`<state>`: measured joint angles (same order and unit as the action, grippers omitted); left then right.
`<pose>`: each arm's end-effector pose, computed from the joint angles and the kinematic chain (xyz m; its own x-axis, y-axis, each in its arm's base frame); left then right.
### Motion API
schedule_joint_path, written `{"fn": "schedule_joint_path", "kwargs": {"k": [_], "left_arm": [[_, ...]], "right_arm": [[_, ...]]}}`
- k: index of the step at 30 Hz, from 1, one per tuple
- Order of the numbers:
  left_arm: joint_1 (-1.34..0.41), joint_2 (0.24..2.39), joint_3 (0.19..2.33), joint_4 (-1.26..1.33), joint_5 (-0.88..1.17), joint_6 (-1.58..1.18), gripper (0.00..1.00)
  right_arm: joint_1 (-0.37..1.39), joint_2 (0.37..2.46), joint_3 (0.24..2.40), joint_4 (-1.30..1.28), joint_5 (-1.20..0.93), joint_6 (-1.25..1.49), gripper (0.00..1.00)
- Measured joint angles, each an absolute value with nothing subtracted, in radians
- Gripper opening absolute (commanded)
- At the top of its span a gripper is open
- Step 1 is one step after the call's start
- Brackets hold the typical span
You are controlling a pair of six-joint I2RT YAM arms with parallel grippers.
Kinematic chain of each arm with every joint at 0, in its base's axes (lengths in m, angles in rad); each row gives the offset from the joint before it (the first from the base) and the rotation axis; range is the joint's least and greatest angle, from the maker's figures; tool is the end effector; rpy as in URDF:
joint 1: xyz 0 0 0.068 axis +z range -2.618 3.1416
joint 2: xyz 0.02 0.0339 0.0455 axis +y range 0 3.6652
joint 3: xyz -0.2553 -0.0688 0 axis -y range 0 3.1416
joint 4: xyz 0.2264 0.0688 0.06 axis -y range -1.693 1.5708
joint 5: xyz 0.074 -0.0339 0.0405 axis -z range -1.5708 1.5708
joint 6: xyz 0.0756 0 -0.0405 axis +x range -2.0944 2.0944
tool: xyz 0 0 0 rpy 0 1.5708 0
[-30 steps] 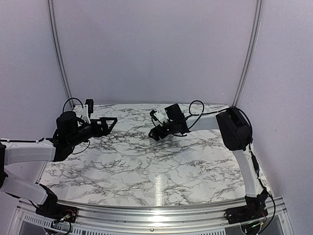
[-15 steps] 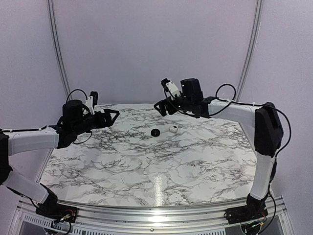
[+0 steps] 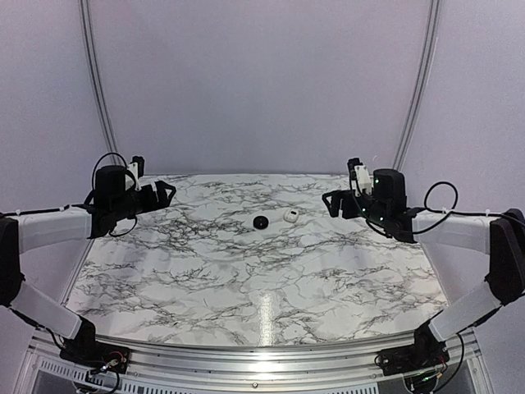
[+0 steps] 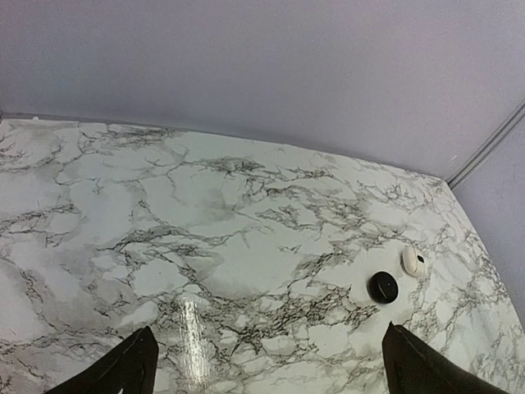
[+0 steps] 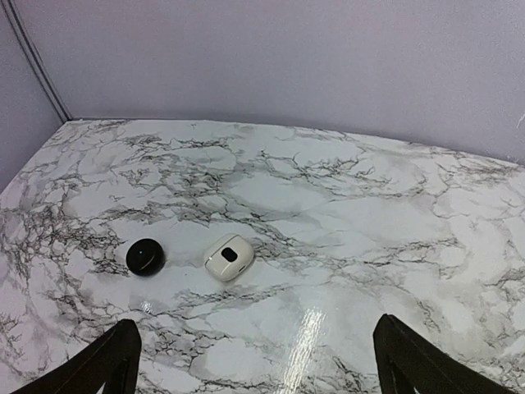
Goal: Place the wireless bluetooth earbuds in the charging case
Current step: Reset both arms
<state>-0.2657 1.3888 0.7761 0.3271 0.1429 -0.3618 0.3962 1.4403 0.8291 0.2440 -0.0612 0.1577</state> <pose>0.3217 -0.0987 0.2415 -0.3929 -0.2562 -0.8832 0.2702 0.8859 -0.3771 0.3175 0.1378 0.2322 -0.3959 0.0043 -0.9183 -0.3804 0.9094 0.1683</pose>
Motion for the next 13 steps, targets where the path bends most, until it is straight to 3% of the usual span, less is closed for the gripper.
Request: {"fn": "schedule_joint_path", "kwargs": {"k": [13], "left_arm": [[-0.329,1.446,0.630,0.313,0.142,-0.343,0.99]], "right_arm": [[0.397,1.412,0.530,0.443,-0.111,0.288,0.99]]}}
